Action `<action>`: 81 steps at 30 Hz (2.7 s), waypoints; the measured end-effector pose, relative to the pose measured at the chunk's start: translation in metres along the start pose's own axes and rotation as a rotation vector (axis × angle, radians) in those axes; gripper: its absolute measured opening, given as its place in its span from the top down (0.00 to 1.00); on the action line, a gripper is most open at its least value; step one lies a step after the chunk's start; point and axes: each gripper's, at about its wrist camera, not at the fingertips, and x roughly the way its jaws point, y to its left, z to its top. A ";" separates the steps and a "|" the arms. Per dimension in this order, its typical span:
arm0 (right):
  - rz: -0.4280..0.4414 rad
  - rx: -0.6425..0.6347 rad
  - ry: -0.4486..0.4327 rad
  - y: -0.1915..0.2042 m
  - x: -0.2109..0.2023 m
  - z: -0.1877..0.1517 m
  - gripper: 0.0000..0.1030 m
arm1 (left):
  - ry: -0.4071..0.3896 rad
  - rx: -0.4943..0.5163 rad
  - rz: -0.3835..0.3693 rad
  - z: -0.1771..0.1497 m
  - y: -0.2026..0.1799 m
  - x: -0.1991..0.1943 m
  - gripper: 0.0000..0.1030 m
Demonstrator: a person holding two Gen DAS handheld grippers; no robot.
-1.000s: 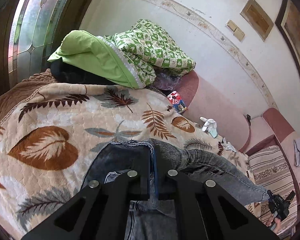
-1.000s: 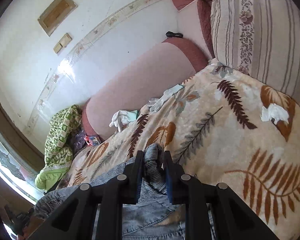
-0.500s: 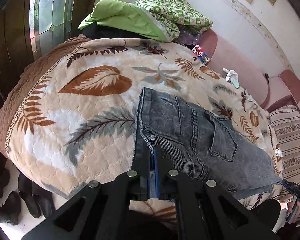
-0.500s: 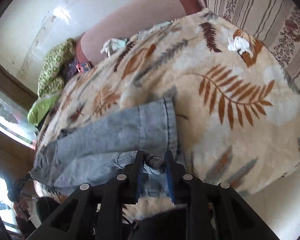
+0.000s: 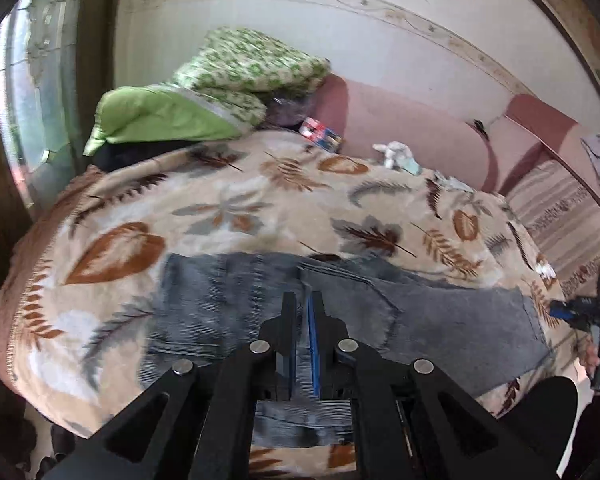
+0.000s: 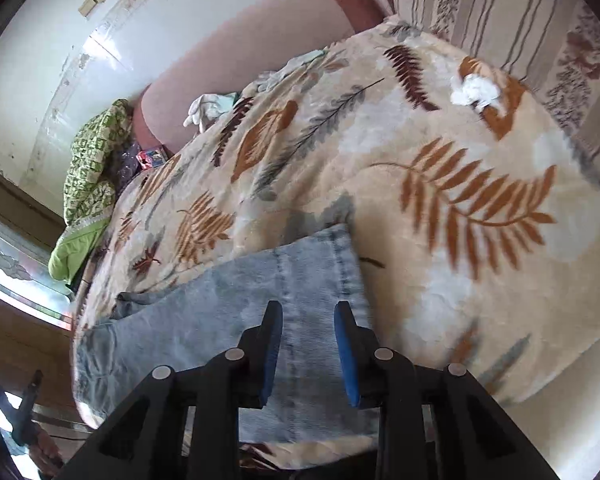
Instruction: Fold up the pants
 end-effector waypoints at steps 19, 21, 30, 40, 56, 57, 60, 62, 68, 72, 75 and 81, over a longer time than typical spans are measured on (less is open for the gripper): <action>0.270 -0.491 0.381 0.253 0.187 -0.020 0.71 | 0.272 0.187 -0.253 -0.067 -0.094 0.126 0.96; 0.255 -0.495 0.415 0.256 0.206 -0.015 0.71 | 0.271 0.203 -0.253 -0.068 -0.097 0.126 0.92; 0.280 -0.527 0.480 0.253 0.240 -0.012 0.71 | 0.286 0.234 -0.269 -0.074 -0.106 0.122 0.79; 0.255 -0.591 0.431 0.270 0.241 -0.028 0.46 | 0.290 0.217 -0.269 -0.071 -0.102 0.126 0.79; 0.017 -0.764 0.145 0.296 0.225 -0.046 0.98 | 0.299 0.188 -0.274 -0.067 -0.098 0.130 0.79; 0.013 -0.751 0.142 0.294 0.229 -0.044 0.98 | 0.298 0.189 -0.274 -0.067 -0.098 0.129 0.79; 0.002 -0.702 0.124 0.289 0.240 -0.038 0.99 | 0.293 0.201 -0.271 -0.069 -0.098 0.128 0.79; 0.024 -0.661 0.128 0.283 0.246 -0.032 0.99 | 0.288 0.218 -0.266 -0.070 -0.100 0.127 0.79; 0.187 -0.488 0.142 0.266 0.212 -0.010 0.94 | 0.279 0.229 -0.266 -0.070 -0.103 0.126 0.79; 0.170 -0.577 0.173 0.272 0.183 -0.032 0.94 | 0.273 0.243 -0.260 -0.072 -0.104 0.124 0.79; 0.136 -0.563 0.195 0.257 0.166 -0.039 0.94 | 0.270 0.264 -0.248 -0.074 -0.107 0.122 0.78; 0.061 -0.389 0.198 0.177 0.141 -0.041 0.94 | 0.276 0.296 -0.237 -0.078 -0.110 0.119 0.74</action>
